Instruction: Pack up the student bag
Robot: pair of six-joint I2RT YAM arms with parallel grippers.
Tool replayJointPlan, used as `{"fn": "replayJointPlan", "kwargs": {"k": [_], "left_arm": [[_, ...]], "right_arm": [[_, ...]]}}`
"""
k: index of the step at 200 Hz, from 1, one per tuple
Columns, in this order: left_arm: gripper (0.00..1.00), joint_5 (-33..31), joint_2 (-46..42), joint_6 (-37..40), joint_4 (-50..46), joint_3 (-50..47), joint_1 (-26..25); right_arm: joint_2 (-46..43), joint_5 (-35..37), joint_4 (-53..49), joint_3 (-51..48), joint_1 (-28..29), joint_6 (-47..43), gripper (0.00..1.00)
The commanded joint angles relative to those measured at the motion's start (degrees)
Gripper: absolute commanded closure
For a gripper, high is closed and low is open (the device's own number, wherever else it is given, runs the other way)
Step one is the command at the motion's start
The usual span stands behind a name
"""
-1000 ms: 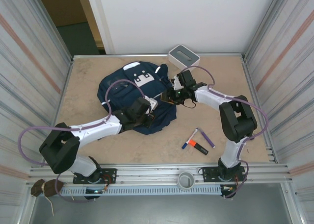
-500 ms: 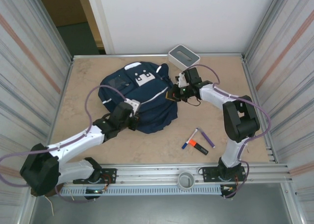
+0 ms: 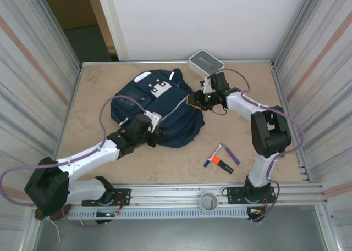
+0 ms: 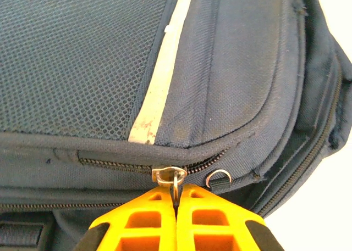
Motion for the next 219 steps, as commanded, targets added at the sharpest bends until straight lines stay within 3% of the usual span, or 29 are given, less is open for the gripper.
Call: {"fn": "replayJointPlan", "kwargs": {"k": [1,22,51,63,101,127,137,152,182,219], "left_arm": [[1.00,1.75,0.82,0.39,3.01,2.38,-1.47],[1.00,1.32,1.01,0.60,3.05,2.00,-1.72],[1.00,-5.60,-0.27,1.23,0.52,0.08,-0.73],[1.00,-8.26,-1.23,0.37,-0.87,-1.15,1.27],[0.97,-8.09,-3.62,-3.11,-0.52,-4.62,10.22],[0.71,-6.08,-4.15,-2.47,-2.03,-3.01,11.35],[0.58,-4.80,-5.78,-1.89,-2.14,-2.92,10.82],[0.47,-4.93,-9.05,-0.63,-1.15,-3.56,8.87],[0.31,-4.26,-12.79,5.33,4.36,-4.23,3.61],[0.19,-3.64,-4.72,16.99,5.40,2.75,-2.14]], "right_arm": [[-3.05,1.31,3.00,-3.13,2.01,2.85,0.51],[-0.93,1.35,3.54,-2.63,3.19,3.28,0.52],[-0.99,3.58,3.48,-2.60,2.27,2.50,0.90],[-1.76,4.65,2.71,-2.77,1.69,1.58,1.00],[-2.65,2.66,2.56,-2.73,1.94,0.34,1.00],[-1.64,0.45,2.36,-1.03,4.09,0.37,1.00],[-1.83,-0.02,2.54,-0.62,4.83,0.73,0.96],[-3.05,-0.17,3.36,-0.69,5.42,1.64,0.93],[-6.30,-1.19,5.13,-1.13,6.21,3.65,0.89],[-8.40,-3.04,7.51,-0.61,7.09,6.25,0.87]]}}
